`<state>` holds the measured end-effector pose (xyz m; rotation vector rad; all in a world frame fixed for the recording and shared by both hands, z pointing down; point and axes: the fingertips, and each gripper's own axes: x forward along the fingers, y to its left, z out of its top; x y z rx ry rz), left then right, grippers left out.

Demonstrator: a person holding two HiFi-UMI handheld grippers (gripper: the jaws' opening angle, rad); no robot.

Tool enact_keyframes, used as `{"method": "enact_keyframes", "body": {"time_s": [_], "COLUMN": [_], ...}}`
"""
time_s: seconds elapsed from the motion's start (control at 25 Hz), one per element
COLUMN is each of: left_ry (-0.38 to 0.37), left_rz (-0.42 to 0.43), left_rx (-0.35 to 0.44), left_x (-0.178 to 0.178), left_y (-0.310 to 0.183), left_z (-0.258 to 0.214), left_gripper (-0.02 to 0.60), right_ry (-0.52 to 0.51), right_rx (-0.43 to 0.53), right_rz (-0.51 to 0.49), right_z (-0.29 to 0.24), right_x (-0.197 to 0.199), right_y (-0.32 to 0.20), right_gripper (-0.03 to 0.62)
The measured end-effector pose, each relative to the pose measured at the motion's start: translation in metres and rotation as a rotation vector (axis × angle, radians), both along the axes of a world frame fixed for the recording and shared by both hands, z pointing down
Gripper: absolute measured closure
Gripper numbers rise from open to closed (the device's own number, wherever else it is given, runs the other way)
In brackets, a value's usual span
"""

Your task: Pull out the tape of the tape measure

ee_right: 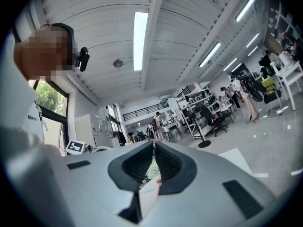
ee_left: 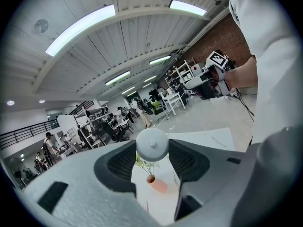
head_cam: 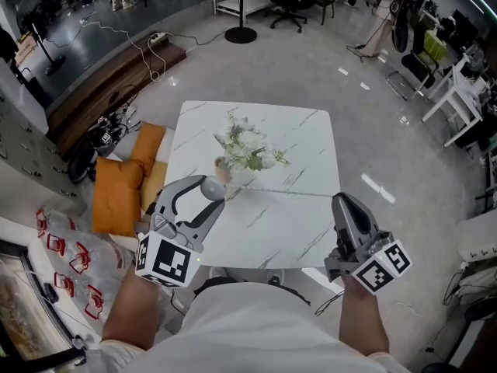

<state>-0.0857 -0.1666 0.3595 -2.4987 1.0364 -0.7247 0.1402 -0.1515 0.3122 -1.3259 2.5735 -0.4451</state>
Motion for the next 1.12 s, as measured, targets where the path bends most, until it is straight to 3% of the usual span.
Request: {"method": "enact_keyframes", "body": {"time_s": [0.64, 0.88, 1.12], "left_ry": [-0.025, -0.05, -0.093], "left_rz": [0.019, 0.007, 0.018], "left_rx": [-0.036, -0.14, -0.292], "left_x": [0.006, 0.0, 0.002], "left_y": [-0.004, -0.013, -0.012], "left_z": [0.017, 0.056, 0.126], "left_gripper": [0.357, 0.357, 0.357], "right_ry": [-0.011, 0.008, 0.08], "right_rx": [-0.044, -0.124, -0.283], "right_rz": [-0.013, -0.014, -0.004], "right_z": [0.016, 0.045, 0.117], "right_x": [-0.009, -0.009, -0.005], "right_y": [-0.009, -0.017, -0.023], "right_gripper": [0.569, 0.569, 0.569]}}
